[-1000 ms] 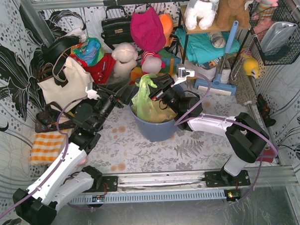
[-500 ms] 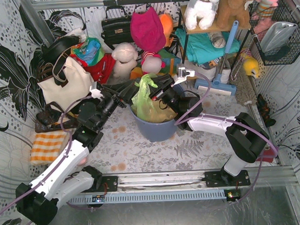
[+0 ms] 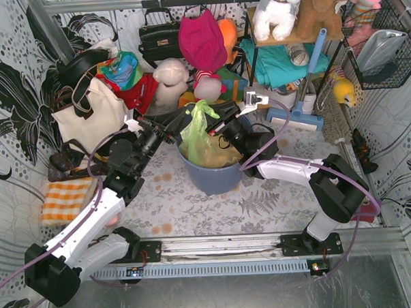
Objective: Tie the trash bag
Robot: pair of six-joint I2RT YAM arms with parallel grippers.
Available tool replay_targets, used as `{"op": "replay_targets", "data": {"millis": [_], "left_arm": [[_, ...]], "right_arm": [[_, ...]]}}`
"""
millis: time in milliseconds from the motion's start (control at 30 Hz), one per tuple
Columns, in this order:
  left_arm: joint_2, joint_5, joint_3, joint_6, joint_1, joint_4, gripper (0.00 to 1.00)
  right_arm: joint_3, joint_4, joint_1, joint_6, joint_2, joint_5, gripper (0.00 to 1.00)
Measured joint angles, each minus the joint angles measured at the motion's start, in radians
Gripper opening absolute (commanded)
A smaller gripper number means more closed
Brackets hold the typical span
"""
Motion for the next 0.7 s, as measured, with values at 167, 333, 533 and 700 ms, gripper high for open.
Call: {"op": "replay_targets", "data": {"millis": [167,333,533,700], "left_arm": [[0.000,0.000,-0.009,-0.003,0.000,0.012,0.00],[-0.012,-0.019,-0.037,-0.001,0.000,0.011,0.00],[-0.038,-0.054,-0.042,0.022,0.000,0.000,0.00],[-0.062,-0.088,-0.041,0.058,0.000,-0.014,0.00]], "right_arm": [[0.000,0.000,0.000,0.002,0.000,0.002,0.00],[0.000,-0.001,0.000,0.011,0.000,-0.006,0.32],[-0.040,-0.001,0.005,0.025,-0.031,-0.011,0.36],[-0.100,-0.029,0.006,0.025,-0.087,-0.013,0.39]]}}
